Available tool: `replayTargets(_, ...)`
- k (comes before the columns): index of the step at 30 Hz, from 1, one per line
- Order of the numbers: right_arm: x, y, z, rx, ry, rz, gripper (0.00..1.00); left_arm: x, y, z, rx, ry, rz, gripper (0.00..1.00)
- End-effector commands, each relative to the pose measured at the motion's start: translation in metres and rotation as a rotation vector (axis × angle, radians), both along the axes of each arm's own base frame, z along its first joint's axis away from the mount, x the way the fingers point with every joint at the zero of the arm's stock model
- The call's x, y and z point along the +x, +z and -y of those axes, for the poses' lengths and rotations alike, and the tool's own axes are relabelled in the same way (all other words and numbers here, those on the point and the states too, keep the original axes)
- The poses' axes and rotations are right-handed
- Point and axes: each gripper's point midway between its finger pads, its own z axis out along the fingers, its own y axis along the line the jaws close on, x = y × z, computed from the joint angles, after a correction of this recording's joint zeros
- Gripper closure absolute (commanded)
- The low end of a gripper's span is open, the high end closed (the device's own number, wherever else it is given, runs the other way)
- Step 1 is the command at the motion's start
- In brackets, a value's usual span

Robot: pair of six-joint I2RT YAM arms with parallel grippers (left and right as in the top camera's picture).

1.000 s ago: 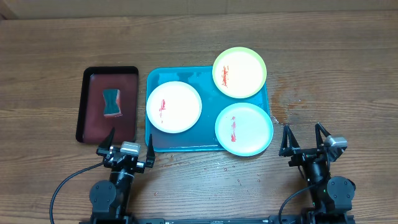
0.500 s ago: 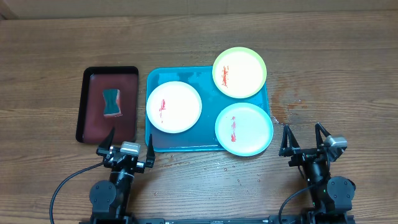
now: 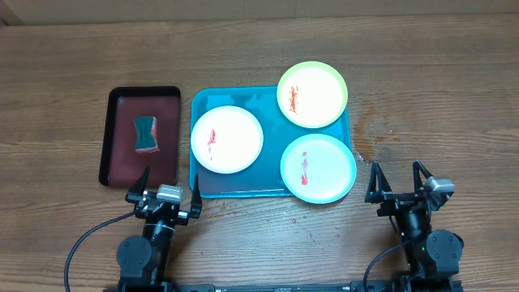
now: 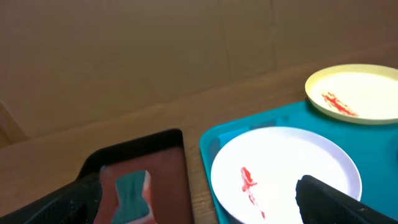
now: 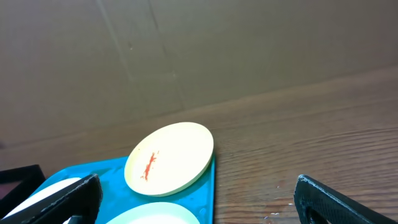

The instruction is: Clean dirty plates on tray and stack at the side

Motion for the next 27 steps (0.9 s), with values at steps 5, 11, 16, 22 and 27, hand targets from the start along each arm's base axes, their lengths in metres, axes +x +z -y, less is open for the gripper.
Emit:
replayTargets(5,-0.01,0.015,-0.026,0.006,0.154,0.004,0.0,-0.005,0.035,-0.001,0.016,0.0,0.075,0.0)
replayTargets(11,-0.018,0.056,-0.026,0.005,0.153,0.002,0.0,-0.026,0.085,-0.001,0.018,0.0,0.042,0.0)
replayTargets(16,-0.019,0.093,-0.026,0.008,0.153,-0.048,0.0,-0.036,0.11,-0.001,-0.009,0.0,-0.066,0.0)
replayTargets(22,-0.016,0.133,-0.028,0.014,0.164,-0.148,0.0,-0.031,0.149,0.013,-0.046,-0.078,-0.199,0.0)
replayTargets(27,-0.003,0.15,-0.028,0.021,0.162,-0.291,0.0,-0.009,0.166,0.016,-0.05,-0.092,-0.368,0.0)
